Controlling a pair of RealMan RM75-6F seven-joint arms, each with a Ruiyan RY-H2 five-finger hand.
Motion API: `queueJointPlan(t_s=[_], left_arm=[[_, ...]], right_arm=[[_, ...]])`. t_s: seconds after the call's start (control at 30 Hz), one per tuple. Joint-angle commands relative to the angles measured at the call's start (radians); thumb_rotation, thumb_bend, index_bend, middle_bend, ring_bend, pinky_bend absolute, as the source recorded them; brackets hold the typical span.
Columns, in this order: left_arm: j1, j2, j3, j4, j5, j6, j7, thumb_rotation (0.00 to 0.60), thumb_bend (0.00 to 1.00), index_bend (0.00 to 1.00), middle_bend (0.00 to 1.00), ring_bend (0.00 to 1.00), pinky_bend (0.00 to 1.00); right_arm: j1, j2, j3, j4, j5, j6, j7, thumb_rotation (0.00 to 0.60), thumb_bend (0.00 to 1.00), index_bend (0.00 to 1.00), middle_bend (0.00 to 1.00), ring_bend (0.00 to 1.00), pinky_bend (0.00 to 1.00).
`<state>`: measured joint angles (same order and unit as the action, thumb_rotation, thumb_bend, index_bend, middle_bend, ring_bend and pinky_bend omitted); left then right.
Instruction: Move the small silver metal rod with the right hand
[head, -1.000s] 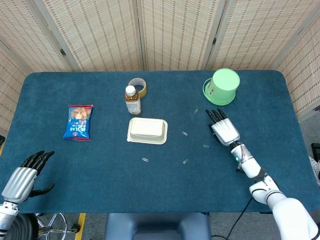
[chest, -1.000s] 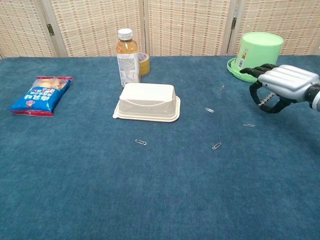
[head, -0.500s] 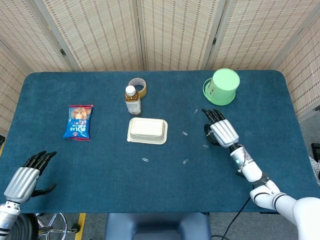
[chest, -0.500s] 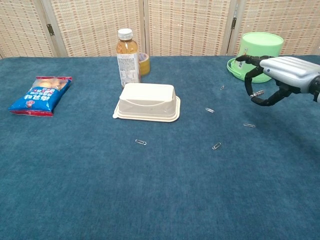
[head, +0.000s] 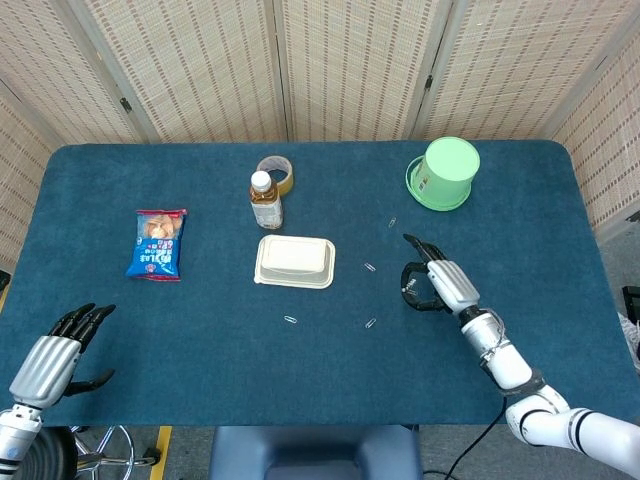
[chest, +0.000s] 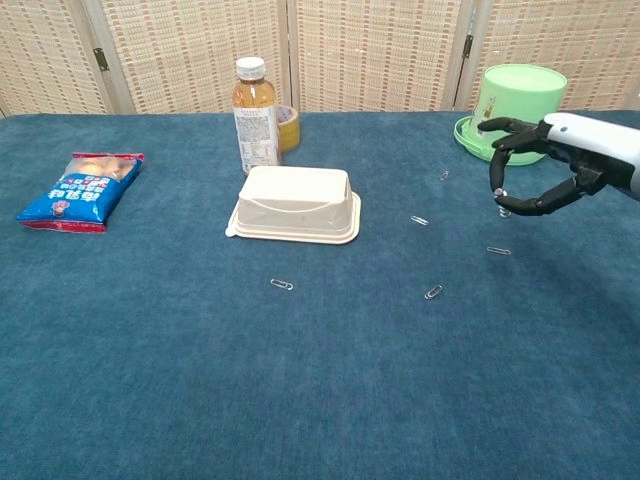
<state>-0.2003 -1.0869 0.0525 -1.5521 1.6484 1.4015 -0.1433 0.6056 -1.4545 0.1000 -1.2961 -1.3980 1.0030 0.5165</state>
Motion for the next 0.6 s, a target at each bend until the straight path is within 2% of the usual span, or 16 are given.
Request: queueJointPlan(t_s=[0.03, 0.23, 0.6], left_arm=[[0.0, 0.001, 0.001, 0.001, 0.001, 0.0, -0.005, 0.6, 0.29, 0.0, 0.17, 0.1, 0.18], [0.001, 0.005, -0.001, 0.005, 0.0, 0.005, -0.021, 0.6, 0.29, 0.0, 0.17, 0.1, 0.18], [0.0, 0.007, -0.001, 0.009, 0.0, 0.005, -0.027, 0.6, 0.29, 0.0, 0.17, 0.1, 0.18]], right_arm=[[-0.012, -0.05, 0.001, 0.058, 0.004, -0.023, 0.103, 0.6, 0.46, 0.73, 0.03, 0.07, 0.0], [-0.004, -0.109, -0.008, 0.151, -0.026, -0.047, 0.222, 0.6, 0.46, 0.73, 0.03, 0.07, 0.0], [-0.002, -0.139, -0.009, 0.226, -0.041, -0.048, 0.245, 0.6, 0.47, 0.73, 0.03, 0.07, 0.0]])
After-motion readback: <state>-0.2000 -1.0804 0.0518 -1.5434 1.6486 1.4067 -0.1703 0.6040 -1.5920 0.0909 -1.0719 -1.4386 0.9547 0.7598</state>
